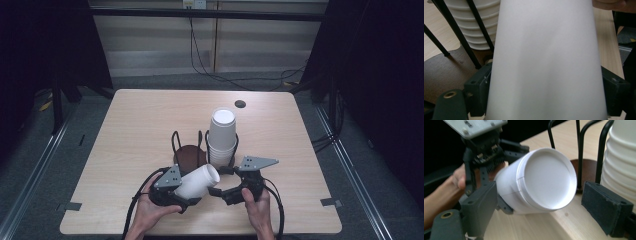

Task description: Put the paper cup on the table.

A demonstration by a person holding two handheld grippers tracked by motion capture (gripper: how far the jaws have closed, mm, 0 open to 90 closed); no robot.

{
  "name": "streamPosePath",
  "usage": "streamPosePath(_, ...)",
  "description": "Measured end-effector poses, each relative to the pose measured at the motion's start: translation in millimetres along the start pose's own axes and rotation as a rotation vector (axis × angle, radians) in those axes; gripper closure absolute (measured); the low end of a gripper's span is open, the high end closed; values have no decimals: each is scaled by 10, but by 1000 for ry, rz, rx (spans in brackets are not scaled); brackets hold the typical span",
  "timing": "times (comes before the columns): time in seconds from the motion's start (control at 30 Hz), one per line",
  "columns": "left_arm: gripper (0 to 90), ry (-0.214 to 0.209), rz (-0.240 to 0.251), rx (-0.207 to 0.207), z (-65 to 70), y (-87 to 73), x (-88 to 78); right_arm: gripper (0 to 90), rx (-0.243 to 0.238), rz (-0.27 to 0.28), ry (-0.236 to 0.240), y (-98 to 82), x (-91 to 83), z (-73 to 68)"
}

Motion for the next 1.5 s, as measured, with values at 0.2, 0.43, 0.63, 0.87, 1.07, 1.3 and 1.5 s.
streamPosePath(0.2, 165, -7, -41, 13, -24, 22, -34, 141, -45, -73, 4, 4, 8, -8)
streamPosePath(0.43, 165, -2, -101, 25, -29, 51, -13, 142, -117, -104, 50, -5, 57, 2)
streamPosePath(0.63, 165, -25, -132, 37, -26, 56, 2, 136, -103, -170, 64, 1, 43, 12)
streamPosePath(0.87, 165, -36, -176, 66, -16, 104, -16, 138, -114, -252, 89, 16, 43, 16)
streamPosePath(1.07, 166, -46, -204, 93, 1, 147, -24, 157, -184, -344, 68, 60, 58, 13)
streamPosePath(1.3, 165, -68, -236, 121, 39, 178, -6, 157, -199, -414, 73, 38, 109, 67)
streamPosePath(1.5, 166, -68, -251, 161, 69, 232, -5, 157, -198, -441, 139, 31, 158, 70)
Point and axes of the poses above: each handheld gripper's, and its own axes: x roughly forward along the jaws, y roughly out of its top, z roughly to its right, the point moved 1 cm from there along x, roughly forward along the jaws, and after that the axes turned 1 degree about -z, right-handed, at the moved point
